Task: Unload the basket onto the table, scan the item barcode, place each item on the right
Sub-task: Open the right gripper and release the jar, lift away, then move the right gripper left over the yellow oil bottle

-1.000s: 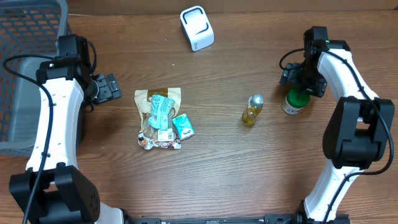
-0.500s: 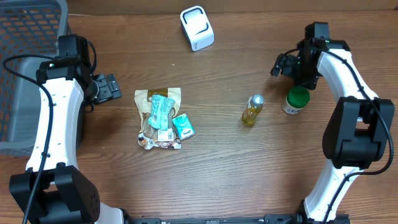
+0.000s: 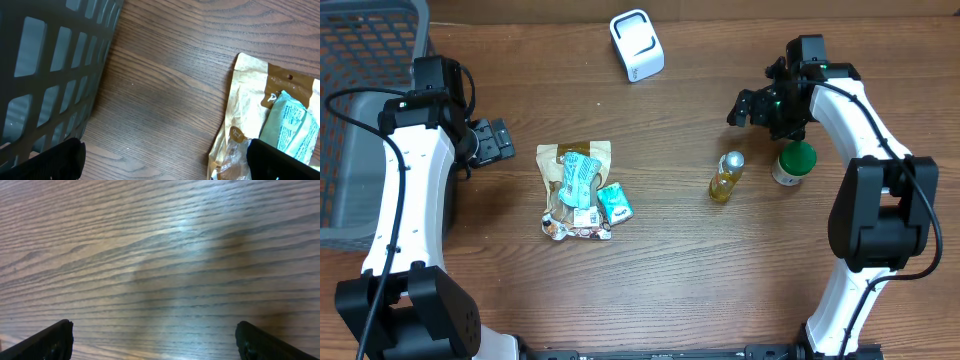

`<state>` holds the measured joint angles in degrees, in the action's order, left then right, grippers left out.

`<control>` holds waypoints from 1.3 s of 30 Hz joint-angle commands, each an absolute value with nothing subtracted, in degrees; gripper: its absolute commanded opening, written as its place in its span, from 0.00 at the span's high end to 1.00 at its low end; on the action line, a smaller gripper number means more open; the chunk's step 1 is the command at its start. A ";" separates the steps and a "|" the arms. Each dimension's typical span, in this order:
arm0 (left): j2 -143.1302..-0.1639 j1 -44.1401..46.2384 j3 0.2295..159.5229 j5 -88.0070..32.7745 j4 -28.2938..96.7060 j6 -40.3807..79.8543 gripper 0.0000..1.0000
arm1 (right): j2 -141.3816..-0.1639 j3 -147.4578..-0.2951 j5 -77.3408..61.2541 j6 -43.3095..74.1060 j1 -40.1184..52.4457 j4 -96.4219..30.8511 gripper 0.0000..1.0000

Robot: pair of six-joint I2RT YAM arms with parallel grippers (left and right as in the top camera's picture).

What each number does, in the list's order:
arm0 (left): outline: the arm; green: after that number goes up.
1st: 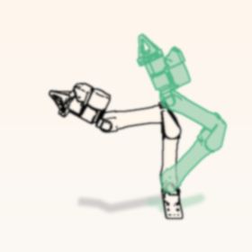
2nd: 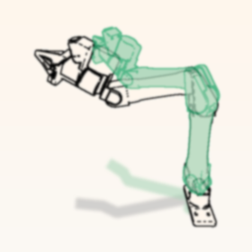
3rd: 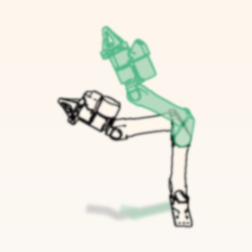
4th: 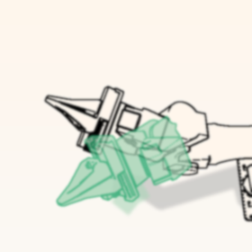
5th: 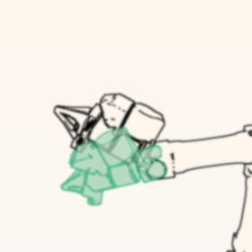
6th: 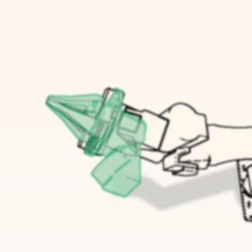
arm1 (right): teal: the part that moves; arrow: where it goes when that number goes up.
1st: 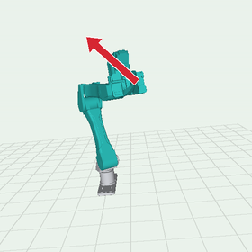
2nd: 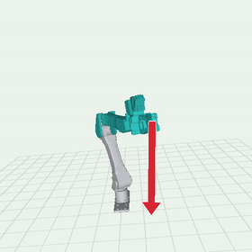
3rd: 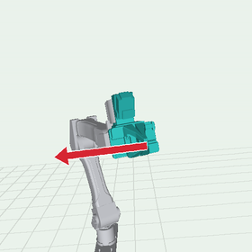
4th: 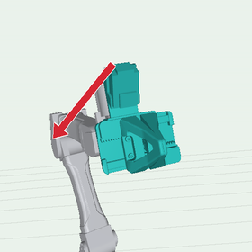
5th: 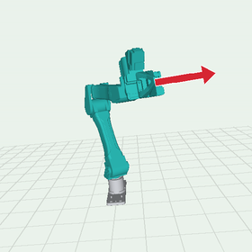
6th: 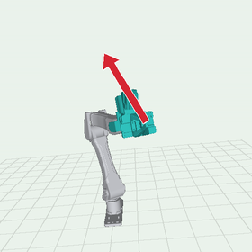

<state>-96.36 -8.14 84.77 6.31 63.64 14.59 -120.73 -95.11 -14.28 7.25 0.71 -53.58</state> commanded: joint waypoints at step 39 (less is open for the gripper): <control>-95.46 -8.23 85.93 7.03 63.64 13.91 0.00 | -99.04 -95.64 -15.11 7.22 6.48 -69.76 0.07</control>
